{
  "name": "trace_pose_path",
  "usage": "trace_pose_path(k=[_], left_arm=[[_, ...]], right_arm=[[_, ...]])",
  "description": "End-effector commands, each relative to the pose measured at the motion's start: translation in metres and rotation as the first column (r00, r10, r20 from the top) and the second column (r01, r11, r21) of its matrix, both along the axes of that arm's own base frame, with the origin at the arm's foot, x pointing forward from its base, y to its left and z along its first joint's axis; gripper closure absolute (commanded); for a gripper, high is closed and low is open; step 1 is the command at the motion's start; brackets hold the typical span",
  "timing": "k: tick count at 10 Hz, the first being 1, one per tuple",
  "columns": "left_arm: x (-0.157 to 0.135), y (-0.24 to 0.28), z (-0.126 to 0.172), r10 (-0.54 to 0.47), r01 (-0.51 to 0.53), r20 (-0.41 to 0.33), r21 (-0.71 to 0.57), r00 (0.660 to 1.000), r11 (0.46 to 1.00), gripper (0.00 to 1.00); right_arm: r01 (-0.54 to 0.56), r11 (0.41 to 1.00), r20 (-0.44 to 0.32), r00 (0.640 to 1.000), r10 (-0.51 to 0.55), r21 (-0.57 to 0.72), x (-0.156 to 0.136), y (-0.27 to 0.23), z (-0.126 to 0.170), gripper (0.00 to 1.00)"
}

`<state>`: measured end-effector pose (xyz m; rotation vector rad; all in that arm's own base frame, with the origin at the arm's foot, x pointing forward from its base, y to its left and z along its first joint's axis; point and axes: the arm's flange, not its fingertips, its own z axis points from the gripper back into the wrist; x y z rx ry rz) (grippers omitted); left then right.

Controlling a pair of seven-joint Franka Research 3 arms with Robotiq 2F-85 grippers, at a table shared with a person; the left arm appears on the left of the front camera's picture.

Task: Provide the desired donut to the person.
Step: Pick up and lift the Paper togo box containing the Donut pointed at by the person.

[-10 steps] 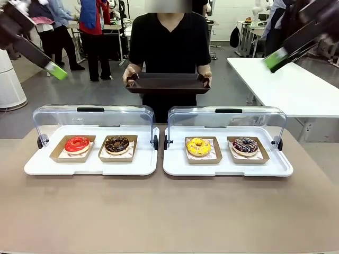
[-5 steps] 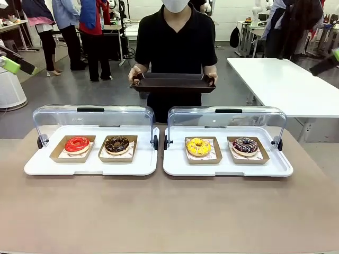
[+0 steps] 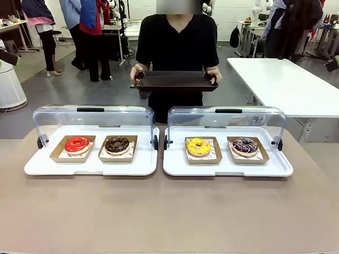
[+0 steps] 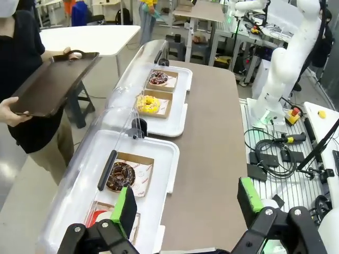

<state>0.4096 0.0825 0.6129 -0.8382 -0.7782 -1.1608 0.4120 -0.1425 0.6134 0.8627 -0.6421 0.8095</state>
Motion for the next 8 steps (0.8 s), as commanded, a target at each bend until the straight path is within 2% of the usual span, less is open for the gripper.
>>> trace_pose_path(k=[1, 5, 6, 7, 8], left_arm=[[-0.006, -0.001, -0.002, 0.026, -0.026, 0.027, 0.004, 0.999, 1.0, 0.0], [-0.009, 0.01, 0.002, 0.076, -0.077, 0.038, 0.04, 0.996, 0.996, 0.0], [-0.012, 0.007, 0.001, 0.099, -0.1, 0.018, 0.07, 0.995, 0.993, 0.0], [-0.006, 0.013, 0.005, 0.059, -0.059, 0.021, 0.02, 0.998, 0.998, 0.0], [-0.006, 0.013, 0.005, 0.059, -0.059, 0.021, 0.02, 0.998, 0.998, 0.0]], right_arm=[[0.003, 1.0, 0.043, 0.999, -0.002, -0.006, -0.017, 0.01, -0.009, 0.0], [-0.013, 1.0, 0.049, 0.999, 0.013, -0.009, -0.027, 0.001, -0.007, 0.0], [-0.04, 0.999, 0.039, 0.998, 0.041, -0.036, -0.028, 0.003, -0.005, 0.0], [-0.085, 0.994, 0.0, 0.996, 0.085, -0.073, -0.027, 0.012, -0.003, 0.0], [-0.007, 1.0, 0.032, 0.999, 0.007, -0.003, -0.022, 0.002, -0.002, 0.0]])
